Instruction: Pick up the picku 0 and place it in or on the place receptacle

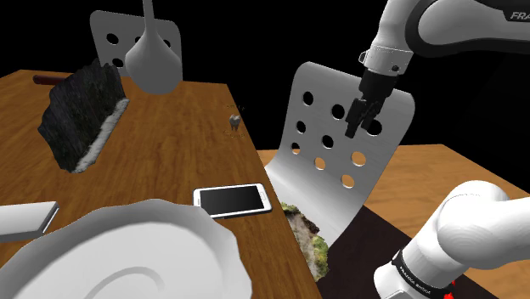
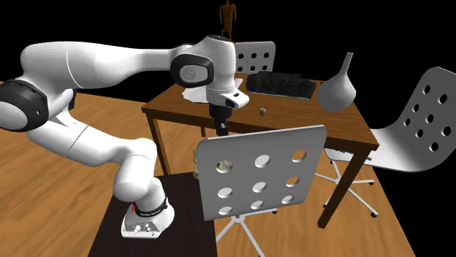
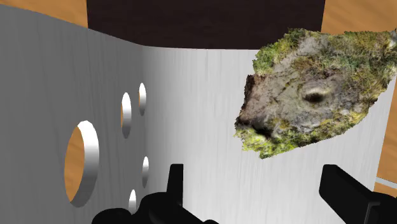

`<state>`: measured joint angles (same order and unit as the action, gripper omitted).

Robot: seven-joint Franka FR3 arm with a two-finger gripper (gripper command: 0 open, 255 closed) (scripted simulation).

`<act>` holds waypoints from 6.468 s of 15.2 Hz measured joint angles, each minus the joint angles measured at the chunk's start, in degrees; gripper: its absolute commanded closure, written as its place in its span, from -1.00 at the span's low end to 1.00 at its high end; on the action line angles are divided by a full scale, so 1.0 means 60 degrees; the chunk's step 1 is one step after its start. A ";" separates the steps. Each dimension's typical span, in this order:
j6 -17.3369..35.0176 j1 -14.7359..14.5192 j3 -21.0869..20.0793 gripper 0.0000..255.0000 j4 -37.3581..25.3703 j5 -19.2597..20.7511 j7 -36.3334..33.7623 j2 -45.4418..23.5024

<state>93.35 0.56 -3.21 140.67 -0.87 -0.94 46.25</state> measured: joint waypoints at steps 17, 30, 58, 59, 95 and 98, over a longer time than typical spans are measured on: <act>0.1931 -0.0511 -0.2072 -1.00 -0.3191 -0.0384 -0.1967 -0.4130; 0.2510 -0.0808 -0.3241 -1.00 -0.6349 0.0846 -0.3517 -0.7436; 0.2539 -0.0804 -0.3241 1.00 -0.6457 0.0904 -0.3525 -0.7574; 0.2407 -0.0806 -0.3244 1.00 -0.6612 0.0911 -0.3522 -0.7597; -0.0663 -0.4149 -0.6110 1.00 -1.0429 0.2600 -0.9306 -0.9434; -0.1026 -0.4856 -0.6342 1.00 -1.1087 0.3046 -1.0074 -0.9993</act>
<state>87.19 -28.57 -41.26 74.14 17.41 -61.38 -13.71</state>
